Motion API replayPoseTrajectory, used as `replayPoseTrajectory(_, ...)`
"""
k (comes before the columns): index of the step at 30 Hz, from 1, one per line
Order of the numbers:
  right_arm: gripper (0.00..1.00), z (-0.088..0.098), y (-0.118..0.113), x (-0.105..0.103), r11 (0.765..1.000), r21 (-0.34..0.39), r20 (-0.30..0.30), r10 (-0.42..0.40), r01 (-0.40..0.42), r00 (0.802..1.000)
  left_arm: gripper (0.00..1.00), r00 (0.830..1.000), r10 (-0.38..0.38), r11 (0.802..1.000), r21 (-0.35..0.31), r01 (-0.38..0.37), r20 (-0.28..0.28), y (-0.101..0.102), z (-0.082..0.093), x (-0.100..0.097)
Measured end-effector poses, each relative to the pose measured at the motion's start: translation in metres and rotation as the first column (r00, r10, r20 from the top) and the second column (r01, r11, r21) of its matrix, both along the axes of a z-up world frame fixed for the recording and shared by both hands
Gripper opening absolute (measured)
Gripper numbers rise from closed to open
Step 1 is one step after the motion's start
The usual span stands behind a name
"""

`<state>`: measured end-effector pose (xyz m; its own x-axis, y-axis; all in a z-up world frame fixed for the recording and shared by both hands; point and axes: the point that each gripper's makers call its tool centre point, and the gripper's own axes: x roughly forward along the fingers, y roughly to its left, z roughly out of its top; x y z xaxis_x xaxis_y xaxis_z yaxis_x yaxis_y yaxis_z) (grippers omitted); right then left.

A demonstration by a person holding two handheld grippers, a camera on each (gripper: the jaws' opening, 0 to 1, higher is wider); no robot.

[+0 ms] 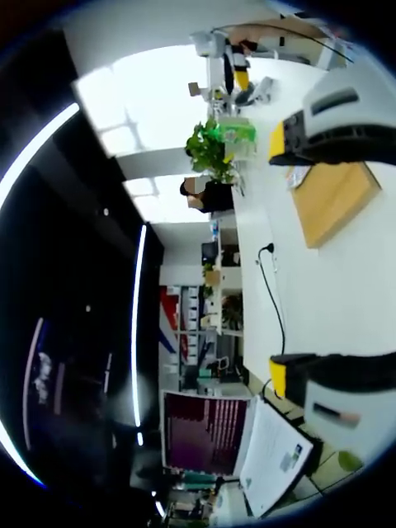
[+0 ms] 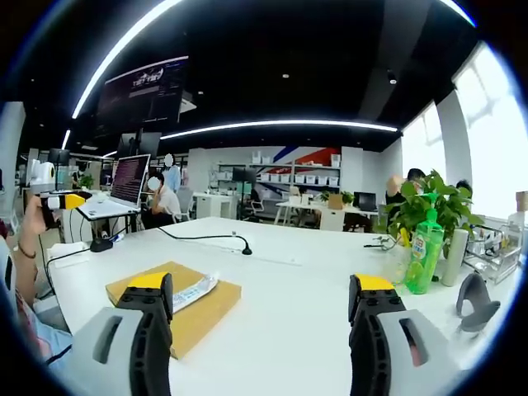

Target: Pick up the toothpaste unscrew the cap squeeze it onto the small board screw the cap back on and return it to the table

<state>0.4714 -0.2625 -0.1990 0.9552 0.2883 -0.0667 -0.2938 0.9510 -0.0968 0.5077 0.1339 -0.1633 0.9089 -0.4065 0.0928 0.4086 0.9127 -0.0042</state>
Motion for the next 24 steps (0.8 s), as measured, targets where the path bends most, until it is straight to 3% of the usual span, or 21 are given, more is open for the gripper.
replayPoseTrajectory(4, 0.92, 0.003, 0.012, 0.005, 0.999, 0.031, 0.000, 0.038, -0.038, 0.999, 1.00, 1.000, 0.016, 1.000, 0.007, -0.016, -0.008, 0.004, -0.002, 0.001)
replayPoseTrajectory(14, 0.91, 0.006, 0.013, 0.030, 0.998, 0.027, -0.030, 0.058, -0.057, 0.998, 1.00, 1.000, 0.010, 1.000, -0.004, -0.010, -0.014, 0.008, -0.002, 0.003)
replayPoseTrajectory(24, 0.91, 0.009, 0.015, 0.045, 0.998, 0.011, -0.051, 0.069, -0.069, 0.996, 1.00, 1.000, -0.009, 1.000, 0.013, 0.009, -0.009, -0.003, -0.004, 0.004)
